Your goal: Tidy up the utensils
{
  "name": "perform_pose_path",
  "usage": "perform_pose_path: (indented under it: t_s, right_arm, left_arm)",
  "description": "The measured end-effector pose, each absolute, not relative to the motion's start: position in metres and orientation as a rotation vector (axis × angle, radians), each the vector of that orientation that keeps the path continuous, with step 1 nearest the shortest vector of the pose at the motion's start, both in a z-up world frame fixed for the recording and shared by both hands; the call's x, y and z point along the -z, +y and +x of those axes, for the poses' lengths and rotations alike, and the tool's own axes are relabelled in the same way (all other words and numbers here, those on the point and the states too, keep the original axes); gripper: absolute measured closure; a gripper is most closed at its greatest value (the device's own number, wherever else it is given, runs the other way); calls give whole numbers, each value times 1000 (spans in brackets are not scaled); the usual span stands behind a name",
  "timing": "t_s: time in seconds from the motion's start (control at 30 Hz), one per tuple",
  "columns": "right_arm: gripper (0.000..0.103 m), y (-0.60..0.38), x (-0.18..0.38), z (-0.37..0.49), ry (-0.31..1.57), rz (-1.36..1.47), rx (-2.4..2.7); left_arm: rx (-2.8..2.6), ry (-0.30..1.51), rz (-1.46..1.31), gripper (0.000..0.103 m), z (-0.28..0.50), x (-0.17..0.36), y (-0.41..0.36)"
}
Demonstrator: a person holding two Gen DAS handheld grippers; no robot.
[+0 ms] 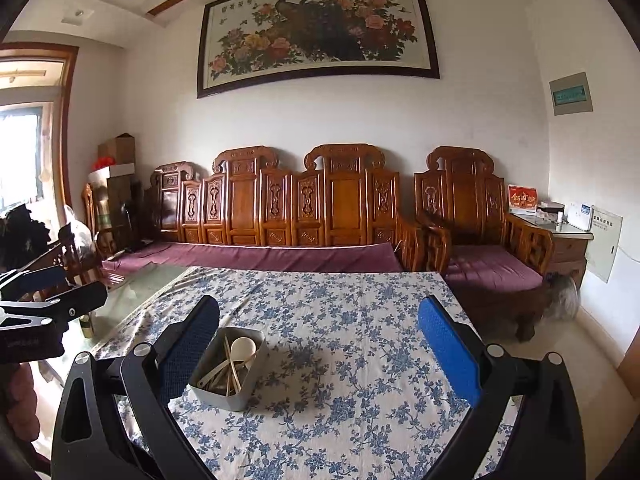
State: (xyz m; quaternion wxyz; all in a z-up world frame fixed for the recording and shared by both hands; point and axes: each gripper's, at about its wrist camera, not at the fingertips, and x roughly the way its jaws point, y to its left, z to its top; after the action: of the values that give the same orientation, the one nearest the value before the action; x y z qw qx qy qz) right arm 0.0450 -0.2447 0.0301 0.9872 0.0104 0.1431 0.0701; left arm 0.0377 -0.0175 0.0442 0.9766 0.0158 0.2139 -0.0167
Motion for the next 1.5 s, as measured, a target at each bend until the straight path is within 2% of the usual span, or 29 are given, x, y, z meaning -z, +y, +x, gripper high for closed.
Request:
perform_pose_path:
  t_s: [1.5]
  right_arm:
    - [3,-246,-13,52,317,30,-144]
  left_arm:
    - [23,454,22,8,43,-29,-16]
